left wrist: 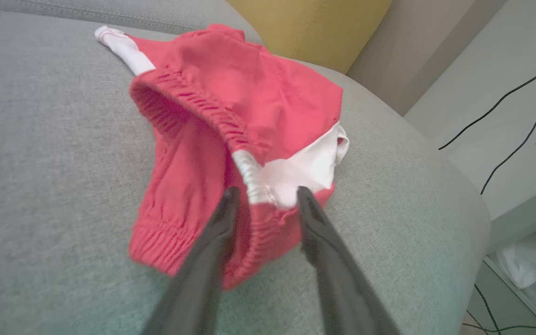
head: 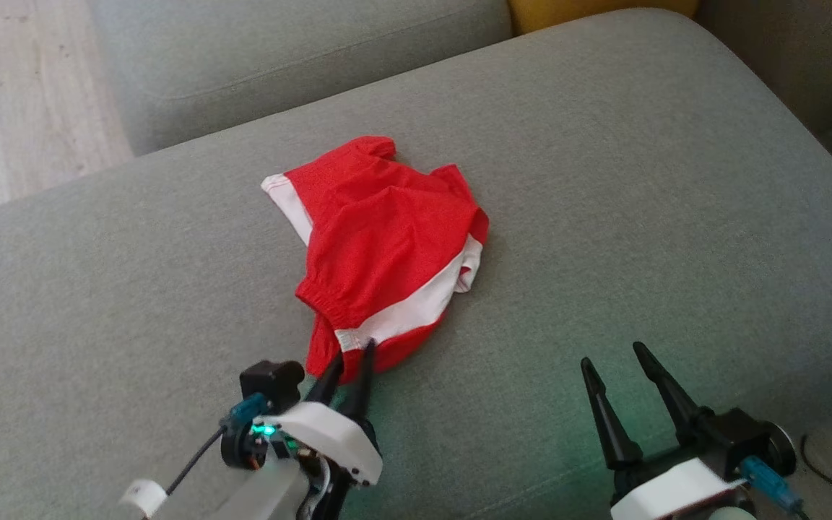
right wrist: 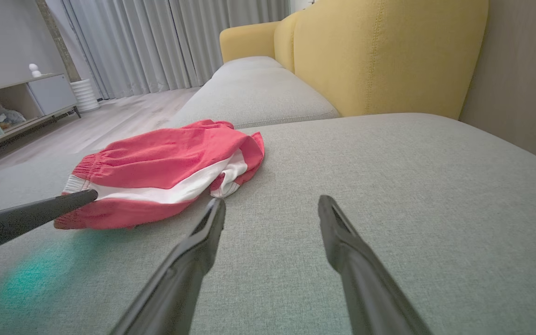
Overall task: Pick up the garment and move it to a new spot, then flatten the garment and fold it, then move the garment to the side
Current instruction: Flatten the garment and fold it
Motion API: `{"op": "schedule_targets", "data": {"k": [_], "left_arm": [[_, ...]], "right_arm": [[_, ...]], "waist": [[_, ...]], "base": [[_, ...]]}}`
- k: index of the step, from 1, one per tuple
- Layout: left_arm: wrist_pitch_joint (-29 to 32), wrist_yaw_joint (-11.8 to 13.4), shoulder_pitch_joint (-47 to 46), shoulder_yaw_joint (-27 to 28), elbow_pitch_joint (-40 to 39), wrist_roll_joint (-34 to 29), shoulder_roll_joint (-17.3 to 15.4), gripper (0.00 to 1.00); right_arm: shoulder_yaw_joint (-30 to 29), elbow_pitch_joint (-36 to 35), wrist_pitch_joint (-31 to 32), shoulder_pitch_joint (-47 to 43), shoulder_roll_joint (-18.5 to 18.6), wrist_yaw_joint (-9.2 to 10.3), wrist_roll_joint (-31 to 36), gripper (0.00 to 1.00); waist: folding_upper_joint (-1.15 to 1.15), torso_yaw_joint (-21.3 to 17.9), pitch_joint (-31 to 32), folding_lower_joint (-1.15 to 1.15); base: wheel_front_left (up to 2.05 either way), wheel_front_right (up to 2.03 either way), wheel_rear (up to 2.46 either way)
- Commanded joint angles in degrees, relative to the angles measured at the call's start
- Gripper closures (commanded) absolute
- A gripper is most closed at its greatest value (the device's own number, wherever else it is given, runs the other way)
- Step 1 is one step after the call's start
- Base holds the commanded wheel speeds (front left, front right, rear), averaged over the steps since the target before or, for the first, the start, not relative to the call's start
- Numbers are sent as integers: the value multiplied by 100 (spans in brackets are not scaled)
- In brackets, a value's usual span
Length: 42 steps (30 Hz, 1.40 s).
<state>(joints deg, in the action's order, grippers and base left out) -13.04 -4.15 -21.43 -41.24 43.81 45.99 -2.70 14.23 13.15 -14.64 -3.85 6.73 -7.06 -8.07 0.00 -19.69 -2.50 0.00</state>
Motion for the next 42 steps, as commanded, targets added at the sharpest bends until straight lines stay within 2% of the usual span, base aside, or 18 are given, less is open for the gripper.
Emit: {"op": "schedule_targets", "data": {"k": [1,7,11,17,20,24,30,36,42], "left_arm": [[-100,-48,-346,95,-107,19,-18,100],[-186,-185,-928,-90,-504,-293,-18,100],[-193,-244,-1624,102,-1129,-653,-76,100],[-190,-265,-2404,387,-1896,-893,-415,100],[22,-197,-2580,493,-2151,-945,-744,100],[323,-83,-2470,597,-2203,-973,-1262,100],[457,-122,-2534,595,-1969,-1091,-1731,100],[331,-208,-2933,557,-1673,-1163,-1824,100],[196,-267,-3324,490,-1403,-1174,-1779,100]], "right_arm": [[132,-149,-36,265,82,-43,-30,0],[195,-133,-36,300,20,-43,-36,0],[207,-125,-36,287,-37,-43,-30,0],[179,-144,-36,257,-62,-43,-24,0],[273,-156,-36,298,-58,-43,-101,0],[674,-77,-36,594,145,-43,-296,0],[1496,101,-36,1362,515,-43,-598,0],[2687,260,-36,2012,744,-43,-771,0],[3512,579,-36,2611,622,-43,-902,0]], "waist": [[0,-63,-2,0],[0,-211,99,0],[0,-262,186,0],[0,-214,264,0],[0,-119,246,0],[0,85,67,0],[0,490,-494,0],[0,833,-981,0],[0,992,-1340,0]], "base": [[0,0,0],[0,0,0],[0,0,0],[0,0,0],[0,0,0],[0,0,0],[0,0,0],[0,0,0],[0,0,0]]}}
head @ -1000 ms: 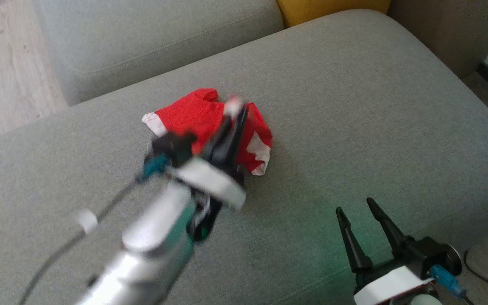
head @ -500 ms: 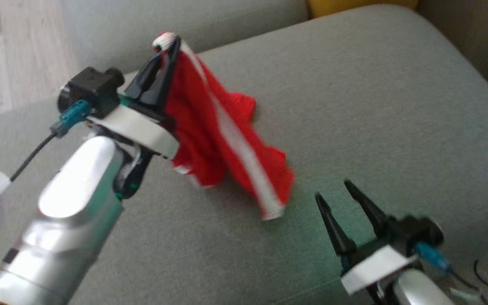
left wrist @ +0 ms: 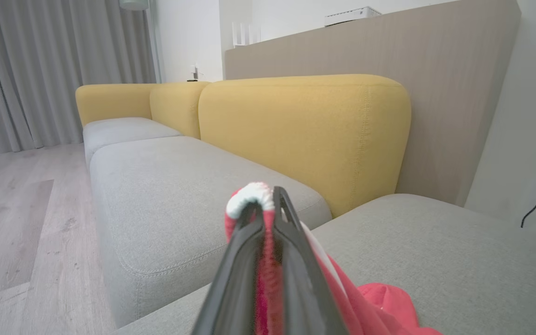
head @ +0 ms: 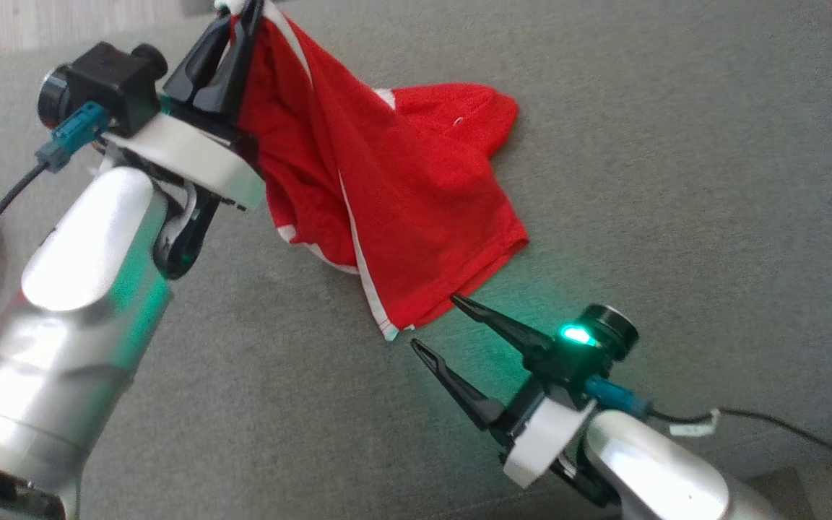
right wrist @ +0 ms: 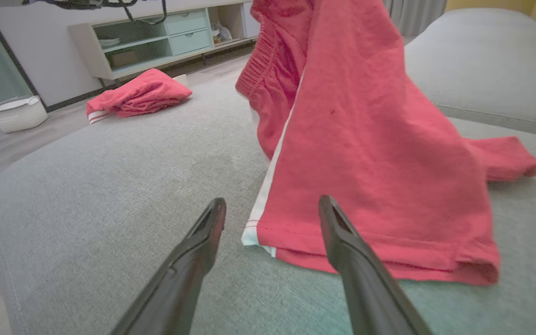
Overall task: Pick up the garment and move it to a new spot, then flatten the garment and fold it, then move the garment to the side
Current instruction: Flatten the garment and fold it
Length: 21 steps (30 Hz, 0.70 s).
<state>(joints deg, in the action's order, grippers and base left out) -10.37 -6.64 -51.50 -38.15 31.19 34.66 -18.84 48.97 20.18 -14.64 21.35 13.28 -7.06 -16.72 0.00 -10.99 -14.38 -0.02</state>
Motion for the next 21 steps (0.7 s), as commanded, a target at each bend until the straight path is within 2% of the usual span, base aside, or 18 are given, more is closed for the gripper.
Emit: {"op": "schedule_targets", "data": {"k": [1,9,13,14,15,18,19,20,21], "left_arm": [[-89,-24,-375,170,-105,-39,-149,100],[-185,-62,-799,-38,114,-51,-11,100],[-202,-72,-899,-162,173,-30,38,100],[-208,-73,-915,-189,182,-24,41,100],[-214,-75,-929,-214,193,-16,39,100],[-234,-78,-958,-279,228,19,20,100],[-234,-78,-958,-279,228,19,20,100],[-242,-79,-962,-297,238,30,14,100],[-251,-80,-963,-313,249,42,10,100]], "right_arm": [[138,-27,-36,190,-55,-43,-40,0],[856,911,-36,911,-185,-43,-153,0],[1034,1283,-36,1103,-260,-43,-296,0],[1065,1335,-36,1143,-275,-43,-316,6],[1109,1377,-36,1179,-286,-43,-327,17],[1182,1457,-36,1246,-298,-43,-386,84],[1182,1457,-36,1246,-298,-43,-386,84],[1198,1474,-36,1259,-297,-43,-403,100],[1207,1487,-36,1266,-295,-43,-423,100]], "waist": [[0,145,-201,2],[0,368,-517,2],[0,470,-594,2],[0,487,-606,2],[0,503,-616,2],[0,537,-623,2],[0,537,-623,2],[0,545,-616,2],[0,553,-603,2]], "base": [[0,0,0],[0,0,0],[0,0,0],[0,0,0],[0,0,0],[0,0,0],[0,0,0],[0,0,0],[0,0,0]]}}
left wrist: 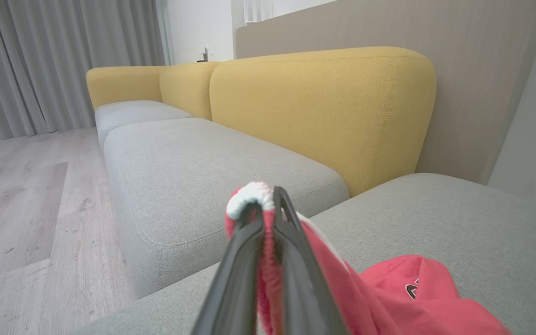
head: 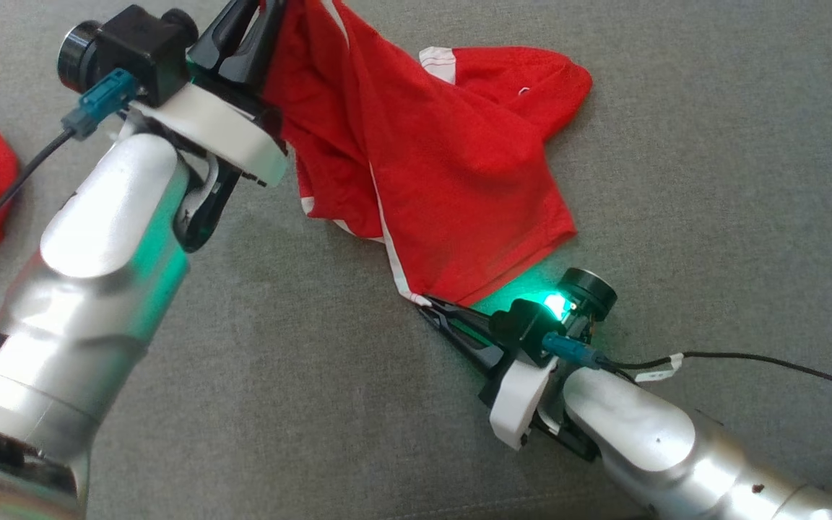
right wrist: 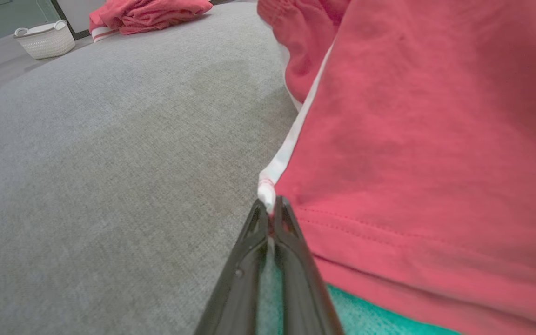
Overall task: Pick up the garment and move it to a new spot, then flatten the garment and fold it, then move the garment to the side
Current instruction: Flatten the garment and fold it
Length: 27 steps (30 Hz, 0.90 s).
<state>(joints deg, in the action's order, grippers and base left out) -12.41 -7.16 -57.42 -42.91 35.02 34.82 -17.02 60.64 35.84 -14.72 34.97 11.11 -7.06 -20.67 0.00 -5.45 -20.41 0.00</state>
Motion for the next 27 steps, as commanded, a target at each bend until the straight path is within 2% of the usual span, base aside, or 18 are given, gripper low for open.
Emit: {"op": "schedule_targets", "data": {"k": [1,5,9,13,16,18,19,20,23,27], "left_arm": [[-57,-28,-368,147,-121,40,-176,100],[-122,-30,-312,134,-70,86,-228,100],[-182,-31,-232,177,-122,124,-345,100],[-205,-31,-263,208,-289,138,-477,100],[-166,-32,-461,154,-425,96,-528,100],[-86,-32,-718,44,-534,36,-557,100],[-10,-32,-1104,-76,-649,-1,-552,100],[1,-32,-1332,-152,-681,-35,-534,100],[-50,-32,-2081,-324,-653,-113,-387,100],[-219,-32,-2995,-288,-553,-202,-88,100]], "right_arm": [[48,-69,-28,-91,-72,-43,-41,100],[-12,-320,-28,-85,-16,-43,-32,100],[-627,-1026,-28,-77,213,-43,129,100],[-1492,-1846,-28,89,756,-43,258,100],[-2214,-2192,-28,503,1232,-43,227,100],[-2576,-2256,-28,956,1539,-43,185,100],[-2841,-2196,-28,1514,1842,-43,140,100],[-2961,-2121,-28,1809,1975,-43,113,100],[-3339,-1827,-28,2668,2299,-43,52,100],[-3745,-1638,-28,3527,2602,-43,94,100]], "waist": [[0,4,22,0],[0,-36,166,0],[0,-174,364,0],[0,-318,441,0],[0,-381,348,0],[0,-420,216,0],[0,-430,17,0],[0,-426,-74,0],[0,-400,-333,0],[0,-406,-575,0]], "base": [[0,0,0],[0,0,0],[0,0,0],[0,0,0],[0,0,0],[0,0,0],[0,0,0],[0,0,0],[0,0,0],[0,0,0]]}}
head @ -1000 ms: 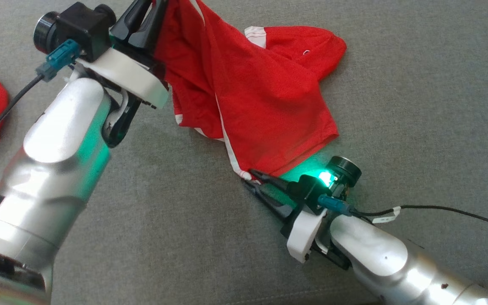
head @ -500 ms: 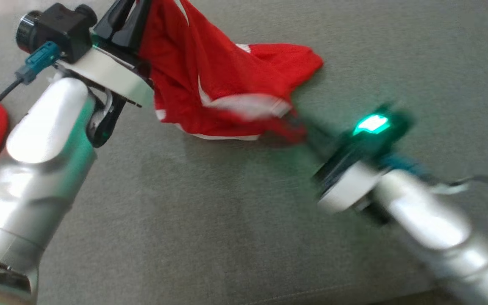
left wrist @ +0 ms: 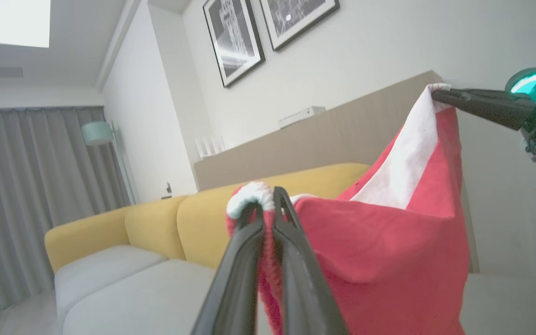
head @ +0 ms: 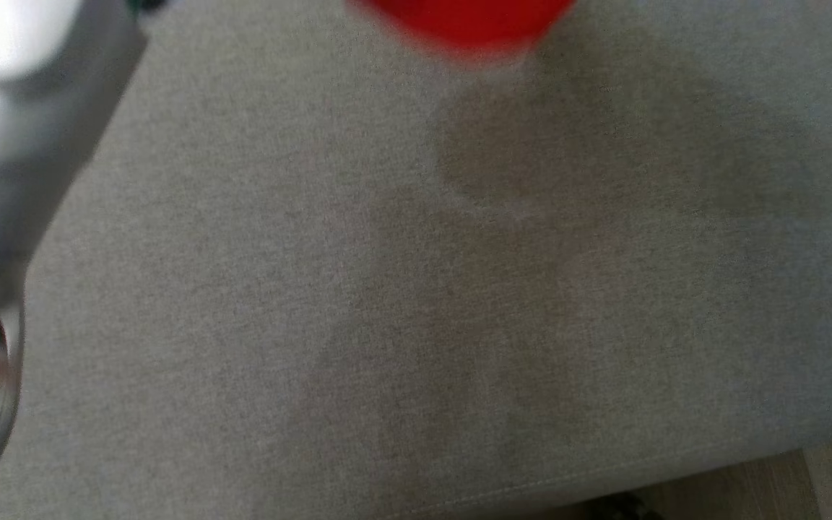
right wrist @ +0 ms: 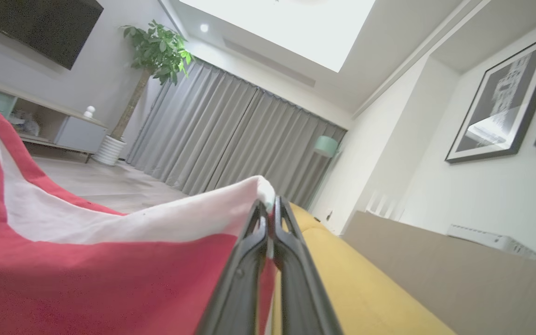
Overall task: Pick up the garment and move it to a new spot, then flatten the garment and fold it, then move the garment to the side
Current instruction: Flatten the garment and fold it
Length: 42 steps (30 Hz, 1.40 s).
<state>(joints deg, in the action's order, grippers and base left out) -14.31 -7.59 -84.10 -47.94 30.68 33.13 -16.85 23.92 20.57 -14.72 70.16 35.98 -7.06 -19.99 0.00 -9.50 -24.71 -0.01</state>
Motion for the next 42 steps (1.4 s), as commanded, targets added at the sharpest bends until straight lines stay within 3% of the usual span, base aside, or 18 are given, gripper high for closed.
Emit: {"op": "schedule_targets", "data": {"k": [1,4,8,11,14,15,22,28,33,38,42], "left_arm": [[-49,10,-519,253,-125,-72,-43,100],[-64,10,-834,376,-439,-217,66,100],[-67,10,-450,261,-1104,-365,-169,100],[-67,10,269,27,-1554,-408,-578,100],[-68,10,1197,140,-1903,-399,-932,100],[-68,10,1197,140,-1903,-399,-932,100],[-68,10,3777,621,-2830,-599,-1314,100],[-68,10,5678,695,-3387,-904,-1343,100],[-68,10,6697,715,-3761,-1107,-1325,100],[-69,10,7200,816,-4172,-1044,-1340,100],[-69,11,7037,973,-4053,-775,-1092,100]], "right_arm": [[-175,-130,-28,154,183,-43,41,100],[-409,-321,-28,374,352,-43,93,100],[-599,-800,-28,-62,474,-43,96,100],[-644,-1241,-28,-834,504,-43,65,100],[-835,-1651,-28,-1875,524,-43,44,100],[-835,-1651,-28,-1875,524,-43,44,100],[-1862,-2323,-28,-4702,141,-43,-75,100],[-2444,-2986,-28,-6498,-234,-43,-140,100],[-2808,-3543,-28,-7509,-341,-43,-162,100],[-3109,-3814,-28,-7992,-232,-43,-186,100],[-2950,-3460,-28,-7759,60,-43,-277,100]], "waist": [[0,-3,-211,1],[0,-12,-403,1],[0,-23,-582,1],[0,-3,-615,1],[0,68,-600,1],[0,68,-600,1],[0,249,-321,1],[0,305,160,1],[0,391,486,1],[0,551,580,1],[0,735,453,1]], "base": [[0,0,0],[0,0,0],[0,0,0],[0,0,0],[0,0,0],[0,0,0],[0,0,0],[0,0,0],[0,0,0],[0,0,0],[0,0,0]]}}
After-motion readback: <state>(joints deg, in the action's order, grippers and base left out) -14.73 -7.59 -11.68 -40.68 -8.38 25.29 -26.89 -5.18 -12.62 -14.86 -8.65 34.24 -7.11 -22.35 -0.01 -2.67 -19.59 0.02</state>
